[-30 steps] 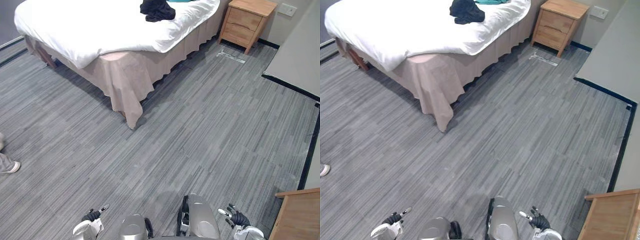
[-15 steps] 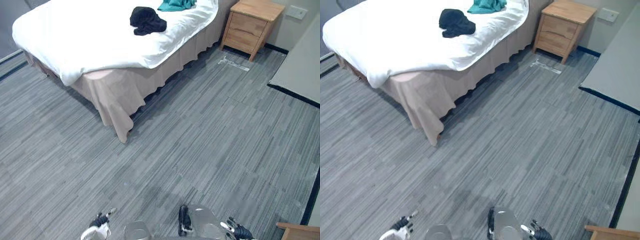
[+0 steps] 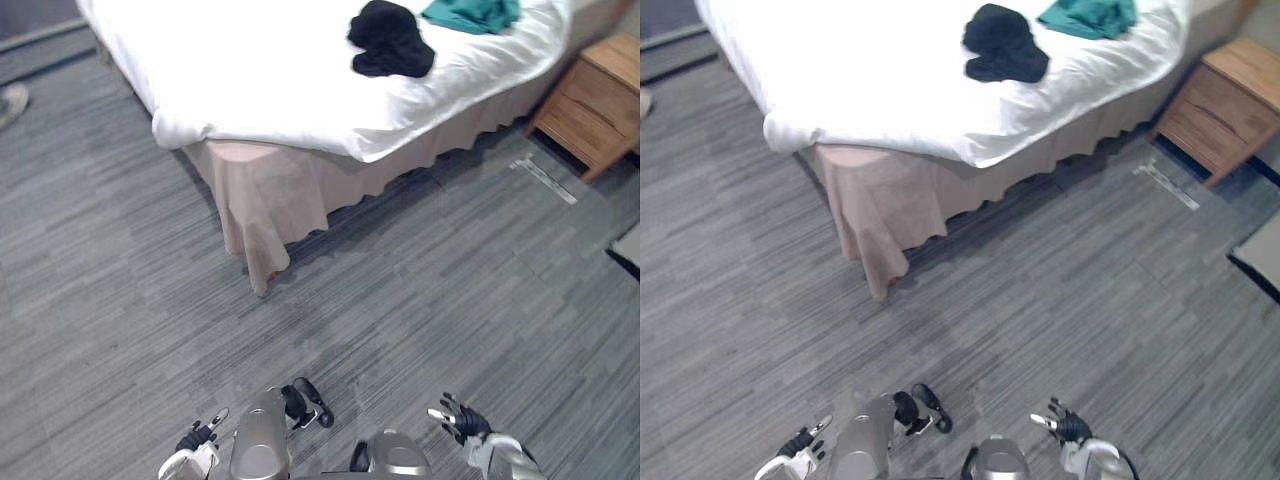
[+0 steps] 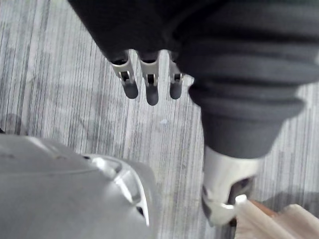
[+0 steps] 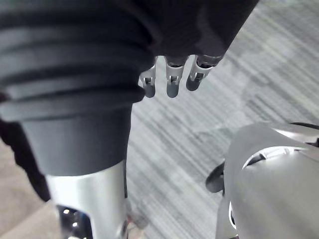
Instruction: Tidy the bed and pick cloth on bed and put in laundry
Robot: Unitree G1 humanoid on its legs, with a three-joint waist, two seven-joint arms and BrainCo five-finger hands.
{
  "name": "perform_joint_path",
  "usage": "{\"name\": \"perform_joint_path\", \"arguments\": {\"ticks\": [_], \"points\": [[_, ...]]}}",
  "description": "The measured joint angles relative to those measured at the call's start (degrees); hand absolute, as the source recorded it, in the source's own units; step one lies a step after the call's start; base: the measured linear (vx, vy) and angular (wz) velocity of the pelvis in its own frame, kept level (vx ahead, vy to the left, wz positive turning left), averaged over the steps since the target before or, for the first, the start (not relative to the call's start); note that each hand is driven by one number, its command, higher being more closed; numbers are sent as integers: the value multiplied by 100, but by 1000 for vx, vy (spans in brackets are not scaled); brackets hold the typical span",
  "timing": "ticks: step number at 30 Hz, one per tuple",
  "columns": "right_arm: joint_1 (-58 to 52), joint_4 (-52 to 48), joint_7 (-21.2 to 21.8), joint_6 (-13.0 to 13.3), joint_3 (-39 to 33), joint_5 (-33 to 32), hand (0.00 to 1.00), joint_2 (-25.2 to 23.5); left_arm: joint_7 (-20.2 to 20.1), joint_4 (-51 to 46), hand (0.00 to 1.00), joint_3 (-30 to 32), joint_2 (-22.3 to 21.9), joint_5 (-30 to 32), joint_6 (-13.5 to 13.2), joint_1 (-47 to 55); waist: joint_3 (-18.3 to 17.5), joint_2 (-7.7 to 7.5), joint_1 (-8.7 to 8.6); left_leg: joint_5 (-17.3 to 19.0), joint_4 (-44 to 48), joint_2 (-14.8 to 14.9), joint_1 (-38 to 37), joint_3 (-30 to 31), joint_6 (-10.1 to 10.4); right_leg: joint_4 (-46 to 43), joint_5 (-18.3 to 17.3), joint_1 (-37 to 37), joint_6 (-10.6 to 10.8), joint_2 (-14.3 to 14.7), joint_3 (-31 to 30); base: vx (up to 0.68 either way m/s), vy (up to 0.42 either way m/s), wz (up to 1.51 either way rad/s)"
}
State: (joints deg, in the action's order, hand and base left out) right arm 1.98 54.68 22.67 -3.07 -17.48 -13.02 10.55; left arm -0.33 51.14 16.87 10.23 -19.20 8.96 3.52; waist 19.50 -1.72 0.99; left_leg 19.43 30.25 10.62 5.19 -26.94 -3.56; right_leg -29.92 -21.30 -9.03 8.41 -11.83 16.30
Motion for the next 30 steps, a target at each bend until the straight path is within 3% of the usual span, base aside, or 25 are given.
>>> {"name": "perform_joint_path", "arguments": {"ticks": [1,3,4,5,7,8,9,10,12,13,14,15,17,18,19,21,22,26,30], "points": [[-16,0,-17,-49,3,-93,0,-10,-6,-1,0,-63,63,7,-1,-13,-5,-6,2,-23,-62,14,-43,93,63,491,269,-99,43,36,-211,308,-259,83],[-247,5,-48,-162,9,-251,0,-85,-21,-11,0,-104,214,0,-54,-55,-1,-21,-4,20,-92,110,-178,550,412,1949,1363,-354,281,92,-1016,322,-289,90],[-334,5,-60,-183,22,-291,0,-117,-26,-11,0,-105,240,-1,-80,-46,0,-26,-5,60,-80,132,-229,645,512,2072,1527,-389,309,92,-1178,426,-428,104],[-564,7,-105,-217,116,-337,0,-226,-120,-59,0,-105,250,0,-174,42,-8,-39,-29,212,-17,221,-380,952,810,1995,1796,-387,206,99,-1400,385,-406,96],[-799,6,-124,-263,193,-509,0,-321,-165,-118,0,-104,281,1,-311,142,-79,-147,-42,355,-12,269,-555,1115,1069,1687,1844,-386,59,88,-1407,443,-484,73],[-850,9,-134,-347,182,-623,0,-298,-229,-105,0,-100,236,-3,-396,218,-109,-31,-70,416,-66,461,-702,1241,1293,1128,2218,-534,80,188,-1324,464,-518,32],[-808,14,-136,-380,176,-624,0,-242,-237,-94,0,-113,157,-3,-431,226,-140,63,-77,351,-165,595,-770,1249,1373,862,2051,-638,-56,291,-1257,450,-494,30],[-748,0,-123,-417,174,-619,0,-156,-251,-87,0,-164,33,-5,-493,270,-236,202,-105,163,-280,709,-724,1153,1400,677,1799,-773,-178,378,-1114,340,-335,44],[-531,102,-72,-439,-243,-616,0,-47,-270,-75,0,-227,-147,-20,-785,-2,-182,299,-267,-855,-346,851,-629,504,963,655,1693,-691,-544,348,-861,440,-454,55],[-517,110,-56,-439,-309,-616,0,0,-262,-75,0,-216,-171,-26,-905,-41,-149,316,-271,-941,-339,849,-631,431,1034,798,1683,-525,-572,376,-853,396,-443,23],[-517,143,-15,-434,-366,-598,0,95,-229,-120,0,-218,-213,-78,-1214,-63,-110,330,-325,-758,-466,681,-756,433,1364,1152,1727,-136,-648,459,-856,261,-260,-1],[-496,158,1,-417,-441,-538,0,158,-172,-328,0,-210,-201,-82,-1423,-51,-108,390,-327,-601,-665,440,-843,550,1465,1412,1771,148,-723,506,-886,261,-260,-14],[-453,165,44,-325,-501,-493,0,205,166,-928,0,-212,-141,25,-1763,-76,-67,421,-322,-580,-1076,98,-884,589,1388,1655,1831,359,-813,617,-938,126,-100,-37],[-453,156,46,-281,-508,-493,0,188,498,-1478,0,-222,68,253,-1995,-179,-15,513,-319,-789,-1450,58,-886,523,1109,1768,1840,495,-827,786,-959,120,-92,-39],[-472,146,37,-271,-507,-493,0,175,625,-1715,0,-222,177,359,-2044,-242,-4,562,-321,-943,-1608,81,-890,519,1001,1779,1840,511,-828,865,-966,62,-33,-38],[-611,59,-32,-176,-470,-493,0,47,984,-2724,0,-218,669,635,-2194,-548,-13,555,-272,-964,-1894,86,-923,356,1146,1782,1822,371,-813,953,-1064,-4,17,-24],[-772,7,-67,-94,-458,-503,0,-56,1123,-3400,0,-207,1019,851,-2277,-843,0,535,-265,-1005,-1990,33,-841,320,1111,1844,1843,287,-764,918,-1058,-21,25,-4],[-1209,8,-134,-77,-470,-507,0,-130,1181,-4519,0,-100,1656,1257,-2456,-1700,-3,554,-311,-1106,-2176,-73,-838,314,1072,1929,1873,276,-718,856,-1035,14,40,4],[-1200,-2,-138,-22,-503,-514,0,-134,1251,-4820,0,-111,2192,1348,-2463,-2509,-3,551,-406,-1286,-2425,-158,-905,221,1072,1930,1882,179,-712,848,-1073,58,15,-5]]}}
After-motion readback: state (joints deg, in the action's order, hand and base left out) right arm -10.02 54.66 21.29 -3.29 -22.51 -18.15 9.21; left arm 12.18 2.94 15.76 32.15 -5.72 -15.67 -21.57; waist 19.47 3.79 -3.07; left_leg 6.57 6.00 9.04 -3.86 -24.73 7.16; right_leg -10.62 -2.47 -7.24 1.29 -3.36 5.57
